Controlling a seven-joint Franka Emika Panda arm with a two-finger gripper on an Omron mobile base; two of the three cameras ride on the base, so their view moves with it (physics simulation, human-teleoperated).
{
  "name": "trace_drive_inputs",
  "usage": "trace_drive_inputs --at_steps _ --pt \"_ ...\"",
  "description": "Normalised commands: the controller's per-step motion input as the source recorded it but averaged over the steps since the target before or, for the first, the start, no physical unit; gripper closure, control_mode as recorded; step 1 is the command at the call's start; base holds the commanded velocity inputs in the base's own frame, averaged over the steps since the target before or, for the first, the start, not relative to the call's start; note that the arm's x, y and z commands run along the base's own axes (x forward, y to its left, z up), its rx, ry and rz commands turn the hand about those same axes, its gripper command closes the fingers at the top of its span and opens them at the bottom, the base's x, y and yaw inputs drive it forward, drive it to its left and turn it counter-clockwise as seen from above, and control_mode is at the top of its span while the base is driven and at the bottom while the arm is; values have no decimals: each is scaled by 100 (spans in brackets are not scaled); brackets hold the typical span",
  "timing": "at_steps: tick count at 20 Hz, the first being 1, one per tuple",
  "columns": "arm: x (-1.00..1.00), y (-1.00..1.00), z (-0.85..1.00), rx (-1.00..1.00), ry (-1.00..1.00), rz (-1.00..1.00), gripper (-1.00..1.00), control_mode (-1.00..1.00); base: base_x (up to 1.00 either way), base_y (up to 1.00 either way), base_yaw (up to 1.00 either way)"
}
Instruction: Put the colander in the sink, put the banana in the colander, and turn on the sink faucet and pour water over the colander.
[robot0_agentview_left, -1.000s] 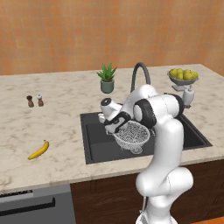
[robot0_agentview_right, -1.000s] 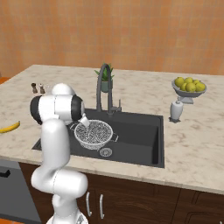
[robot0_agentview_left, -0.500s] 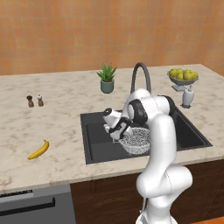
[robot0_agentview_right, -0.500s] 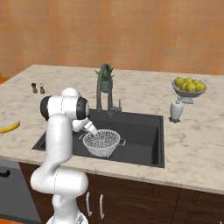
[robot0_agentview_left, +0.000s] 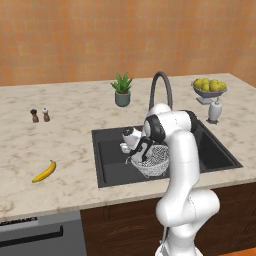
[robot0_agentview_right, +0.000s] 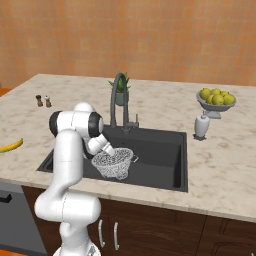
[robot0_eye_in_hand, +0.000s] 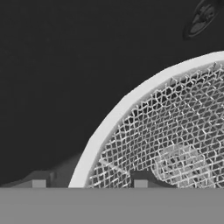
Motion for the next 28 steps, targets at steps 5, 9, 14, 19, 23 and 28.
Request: trace_drive_inputs --at_steps 5,9,14,19,23,28 --pt "-1 -30 -21 0 0 0 -100 -100 0 0 0" --pt "-10 0 25 -2 2 0 -100 -100 0 0 0" --pt "-5 3 87 -7 20 0 -100 -100 0 0 0" --pt "-21 8 100 -5 33 1 -100 -100 0 0 0" --pt "-56 32 100 -4 25 4 -100 -100 0 0 0" --pt "-100 33 82 0 1 0 -100 -100 0 0 0"
